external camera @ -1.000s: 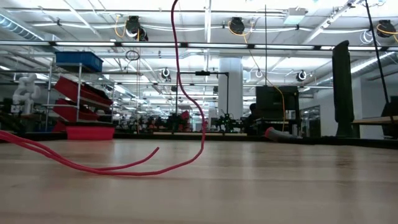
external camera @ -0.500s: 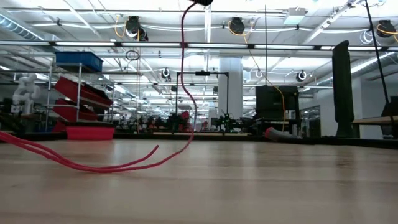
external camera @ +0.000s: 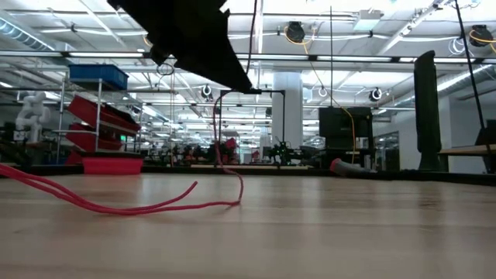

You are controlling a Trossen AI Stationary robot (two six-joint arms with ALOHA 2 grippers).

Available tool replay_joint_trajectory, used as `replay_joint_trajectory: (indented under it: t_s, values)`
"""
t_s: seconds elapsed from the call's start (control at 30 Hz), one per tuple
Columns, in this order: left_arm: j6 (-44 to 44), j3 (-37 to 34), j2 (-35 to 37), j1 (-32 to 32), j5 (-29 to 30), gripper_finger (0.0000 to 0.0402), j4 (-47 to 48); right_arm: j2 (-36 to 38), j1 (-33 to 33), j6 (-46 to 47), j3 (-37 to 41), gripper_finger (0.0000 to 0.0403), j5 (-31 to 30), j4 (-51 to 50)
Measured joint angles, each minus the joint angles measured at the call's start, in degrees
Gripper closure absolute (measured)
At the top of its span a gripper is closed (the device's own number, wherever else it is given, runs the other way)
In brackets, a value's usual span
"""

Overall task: Coil cords
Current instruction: Coil the red wire onto the spool

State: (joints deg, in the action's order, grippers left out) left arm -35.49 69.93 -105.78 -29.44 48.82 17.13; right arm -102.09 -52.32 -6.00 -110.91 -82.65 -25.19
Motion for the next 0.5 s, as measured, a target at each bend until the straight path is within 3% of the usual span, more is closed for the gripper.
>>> replay_joint_trajectory:
  t_s: [0.3, 0.5]
  values:
    - [4.7, 0.0, 0.0, 0.2, -3.3, 0.0402, -9.9, -4.2, 7.3, -2.1, 0.0, 0.0403, 0.2, 0.1]
    - [4.9, 0.0, 0.0, 0.2, -5.8, 0.0402, -11.2, -5.9, 9.7, -2.6, 0.0, 0.0403, 0.2, 0.1]
